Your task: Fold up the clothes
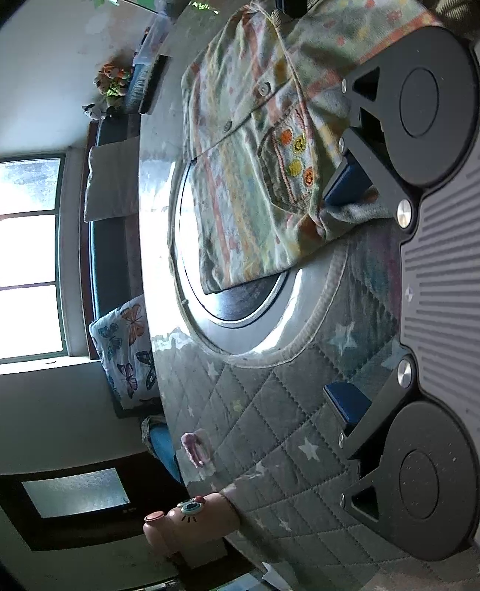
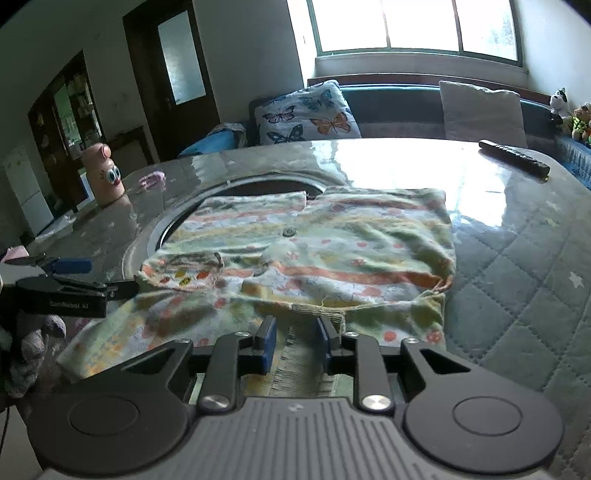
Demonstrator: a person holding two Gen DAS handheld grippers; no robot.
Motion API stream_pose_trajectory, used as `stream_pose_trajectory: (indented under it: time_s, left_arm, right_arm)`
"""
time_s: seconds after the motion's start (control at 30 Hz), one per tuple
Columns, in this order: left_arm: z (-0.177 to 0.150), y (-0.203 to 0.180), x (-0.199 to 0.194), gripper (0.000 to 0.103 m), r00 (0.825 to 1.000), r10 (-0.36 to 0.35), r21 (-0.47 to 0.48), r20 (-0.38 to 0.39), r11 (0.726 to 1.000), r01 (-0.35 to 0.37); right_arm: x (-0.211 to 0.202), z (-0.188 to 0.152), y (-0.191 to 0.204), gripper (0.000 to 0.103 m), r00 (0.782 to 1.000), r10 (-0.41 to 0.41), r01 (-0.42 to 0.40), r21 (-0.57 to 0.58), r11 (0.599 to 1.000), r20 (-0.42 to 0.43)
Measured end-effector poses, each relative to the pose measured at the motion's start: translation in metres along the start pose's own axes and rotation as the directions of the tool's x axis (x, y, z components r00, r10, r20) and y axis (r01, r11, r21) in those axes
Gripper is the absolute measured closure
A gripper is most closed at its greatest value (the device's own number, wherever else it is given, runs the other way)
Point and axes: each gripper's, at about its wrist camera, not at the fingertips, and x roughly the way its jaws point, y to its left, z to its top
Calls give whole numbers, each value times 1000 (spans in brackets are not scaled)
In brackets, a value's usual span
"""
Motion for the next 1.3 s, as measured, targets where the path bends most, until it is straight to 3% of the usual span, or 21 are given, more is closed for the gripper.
stream_pose_trajectory:
  time_s: [0.4,1.07,1.3]
  left_arm:
    - [-4,-4,-9,0,1000,6,15,-1,1000,-6]
    - [-45,-7,-54,0,999,29,127,43,991,-34]
    - [-45,-10,-65,0,997,30,163,67,986,-41]
  right_arm:
    - [-7,-9,16,63,1000,7,-7,-76,997,1]
    - [-41,-35,18,61,1000,24,-25,-109,994,-11]
    - [-52,-37,21,61,999,38,-39,-135,990,-11]
